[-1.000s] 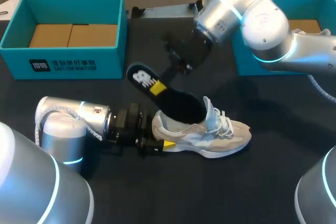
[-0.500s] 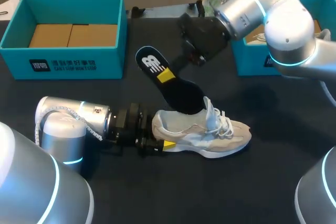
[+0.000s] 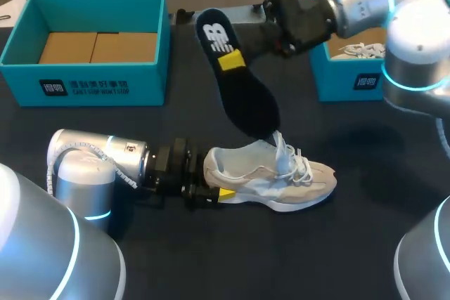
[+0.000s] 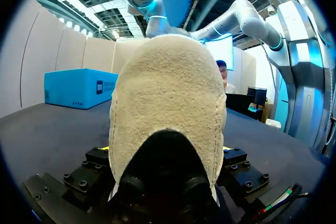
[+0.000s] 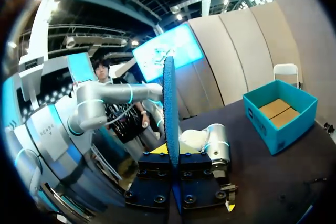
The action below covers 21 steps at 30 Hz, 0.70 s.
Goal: Take the shoe out of the shoebox, open the shoe tongue, remove and reinsert the insole, then place the shoe into the shoebox
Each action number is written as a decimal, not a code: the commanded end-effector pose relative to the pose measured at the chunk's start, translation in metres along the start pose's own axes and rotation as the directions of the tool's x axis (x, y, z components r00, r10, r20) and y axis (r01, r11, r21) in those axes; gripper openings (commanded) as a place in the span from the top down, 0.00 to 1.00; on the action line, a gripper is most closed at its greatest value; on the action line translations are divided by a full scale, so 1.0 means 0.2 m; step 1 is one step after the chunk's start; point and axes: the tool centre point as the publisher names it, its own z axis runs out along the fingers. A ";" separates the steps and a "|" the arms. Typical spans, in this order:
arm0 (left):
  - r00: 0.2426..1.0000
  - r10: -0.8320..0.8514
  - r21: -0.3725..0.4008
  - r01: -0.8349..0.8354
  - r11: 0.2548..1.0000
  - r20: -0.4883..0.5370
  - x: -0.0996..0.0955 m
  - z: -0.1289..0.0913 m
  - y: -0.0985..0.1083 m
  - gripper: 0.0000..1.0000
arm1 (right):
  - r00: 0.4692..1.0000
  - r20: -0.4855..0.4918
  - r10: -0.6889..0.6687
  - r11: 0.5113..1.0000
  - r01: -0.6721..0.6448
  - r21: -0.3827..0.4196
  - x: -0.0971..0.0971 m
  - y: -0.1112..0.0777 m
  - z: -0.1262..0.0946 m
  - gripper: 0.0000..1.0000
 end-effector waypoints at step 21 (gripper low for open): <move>1.000 0.000 0.000 0.000 1.000 0.002 0.00 0.00 0.00 1.00 | 0.987 0.158 -0.023 0.993 0.041 -0.110 0.45 0.18 -0.22 1.00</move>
